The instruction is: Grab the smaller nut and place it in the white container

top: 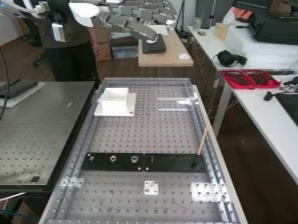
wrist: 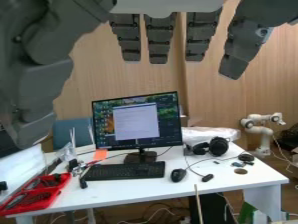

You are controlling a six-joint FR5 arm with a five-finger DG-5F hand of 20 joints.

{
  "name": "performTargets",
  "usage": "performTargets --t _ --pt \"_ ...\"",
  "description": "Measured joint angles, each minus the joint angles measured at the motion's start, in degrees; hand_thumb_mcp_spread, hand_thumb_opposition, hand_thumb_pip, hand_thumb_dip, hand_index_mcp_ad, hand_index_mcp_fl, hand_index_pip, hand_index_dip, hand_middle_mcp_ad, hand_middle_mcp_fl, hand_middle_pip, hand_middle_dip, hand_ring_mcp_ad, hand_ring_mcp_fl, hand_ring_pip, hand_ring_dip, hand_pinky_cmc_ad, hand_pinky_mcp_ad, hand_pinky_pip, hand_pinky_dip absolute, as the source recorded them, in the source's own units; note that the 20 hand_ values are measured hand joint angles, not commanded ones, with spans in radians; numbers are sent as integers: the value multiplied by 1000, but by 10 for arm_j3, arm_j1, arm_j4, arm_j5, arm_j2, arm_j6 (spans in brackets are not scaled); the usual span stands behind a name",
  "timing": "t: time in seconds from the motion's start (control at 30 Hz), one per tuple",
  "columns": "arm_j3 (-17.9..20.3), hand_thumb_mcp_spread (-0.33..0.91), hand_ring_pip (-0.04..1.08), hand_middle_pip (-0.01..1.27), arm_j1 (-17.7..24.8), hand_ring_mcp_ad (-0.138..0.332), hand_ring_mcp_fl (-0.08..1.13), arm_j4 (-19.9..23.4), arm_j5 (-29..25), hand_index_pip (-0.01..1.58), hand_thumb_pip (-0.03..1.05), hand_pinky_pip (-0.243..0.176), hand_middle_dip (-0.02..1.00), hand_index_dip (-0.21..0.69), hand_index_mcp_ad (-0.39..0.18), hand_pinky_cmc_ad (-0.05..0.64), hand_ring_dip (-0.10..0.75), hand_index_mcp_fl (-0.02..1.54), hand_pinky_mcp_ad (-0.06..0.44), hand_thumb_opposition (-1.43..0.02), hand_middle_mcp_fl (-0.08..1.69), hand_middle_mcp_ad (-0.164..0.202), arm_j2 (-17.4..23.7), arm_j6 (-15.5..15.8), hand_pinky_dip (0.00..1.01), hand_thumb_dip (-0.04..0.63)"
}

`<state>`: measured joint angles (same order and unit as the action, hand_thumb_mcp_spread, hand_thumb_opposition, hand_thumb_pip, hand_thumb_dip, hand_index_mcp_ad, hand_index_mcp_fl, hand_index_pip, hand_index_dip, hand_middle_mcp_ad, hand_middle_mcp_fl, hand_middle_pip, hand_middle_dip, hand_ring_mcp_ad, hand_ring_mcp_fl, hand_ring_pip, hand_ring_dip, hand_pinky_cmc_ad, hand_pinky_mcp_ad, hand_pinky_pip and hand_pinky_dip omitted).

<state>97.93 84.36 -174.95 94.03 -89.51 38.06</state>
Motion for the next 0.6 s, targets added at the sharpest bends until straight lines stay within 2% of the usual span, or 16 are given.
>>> performTargets --t 0.33,0.6 --pt "35 211 80 126 -7 171 0 21 -8 65 559 -91 236 363 -24 450 113 24 330 -730 -12 58 6 13 227 65" --pt "85 211 80 124 -5 171 0 57 -49 77 632 -91 239 332 -37 450 115 24 330 -730 -12 61 17 10 232 87"
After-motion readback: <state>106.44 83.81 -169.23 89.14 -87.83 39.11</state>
